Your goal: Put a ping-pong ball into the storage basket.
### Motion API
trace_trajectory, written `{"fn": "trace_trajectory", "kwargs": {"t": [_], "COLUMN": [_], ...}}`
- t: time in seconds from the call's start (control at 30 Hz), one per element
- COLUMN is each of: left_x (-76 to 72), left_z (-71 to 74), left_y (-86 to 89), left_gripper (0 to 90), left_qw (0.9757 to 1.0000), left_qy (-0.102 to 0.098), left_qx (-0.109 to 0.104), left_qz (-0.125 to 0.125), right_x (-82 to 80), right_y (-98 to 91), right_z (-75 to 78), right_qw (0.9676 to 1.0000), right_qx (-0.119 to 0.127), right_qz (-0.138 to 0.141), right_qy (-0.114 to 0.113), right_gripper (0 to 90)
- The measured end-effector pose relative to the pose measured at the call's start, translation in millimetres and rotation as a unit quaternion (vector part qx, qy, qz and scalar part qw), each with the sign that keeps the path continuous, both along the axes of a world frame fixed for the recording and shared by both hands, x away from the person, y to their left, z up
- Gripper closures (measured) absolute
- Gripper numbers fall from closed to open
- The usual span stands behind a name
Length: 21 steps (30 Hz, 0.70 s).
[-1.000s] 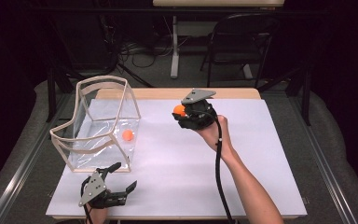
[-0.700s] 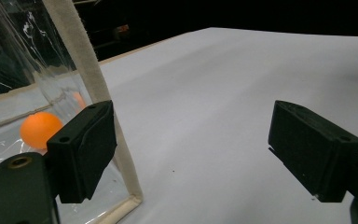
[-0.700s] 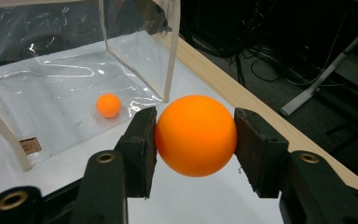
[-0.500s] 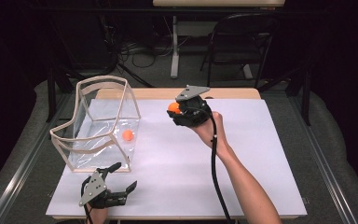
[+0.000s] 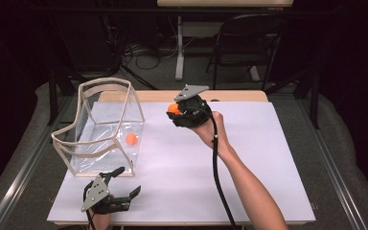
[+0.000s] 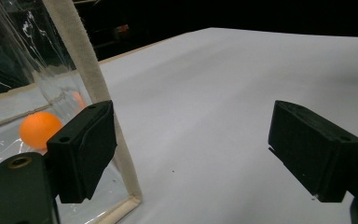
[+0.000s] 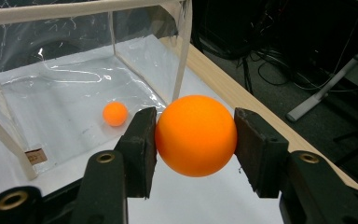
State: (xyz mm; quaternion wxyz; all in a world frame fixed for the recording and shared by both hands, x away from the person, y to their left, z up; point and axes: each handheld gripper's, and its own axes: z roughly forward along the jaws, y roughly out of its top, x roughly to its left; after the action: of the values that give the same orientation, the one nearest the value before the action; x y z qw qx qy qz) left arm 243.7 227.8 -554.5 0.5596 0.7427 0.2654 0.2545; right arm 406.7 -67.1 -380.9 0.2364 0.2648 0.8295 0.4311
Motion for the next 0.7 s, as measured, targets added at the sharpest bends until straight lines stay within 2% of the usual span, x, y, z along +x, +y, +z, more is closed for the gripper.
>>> {"fn": "trace_trajectory", "kwargs": {"t": [0.7], "left_x": [-0.2], "left_z": [0.3], "left_y": [0.3], "left_gripper": [15.5], "left_qw": [1.0], "left_qy": [-0.001], "left_qx": [0.002], "left_qz": [-0.001], "right_x": [7.9], "right_y": [17.3], "right_z": [4.2], "right_qw": [0.9999], "right_qx": [-0.011], "right_qz": [0.01], "right_qy": [0.002], "right_gripper": [50.5]}}
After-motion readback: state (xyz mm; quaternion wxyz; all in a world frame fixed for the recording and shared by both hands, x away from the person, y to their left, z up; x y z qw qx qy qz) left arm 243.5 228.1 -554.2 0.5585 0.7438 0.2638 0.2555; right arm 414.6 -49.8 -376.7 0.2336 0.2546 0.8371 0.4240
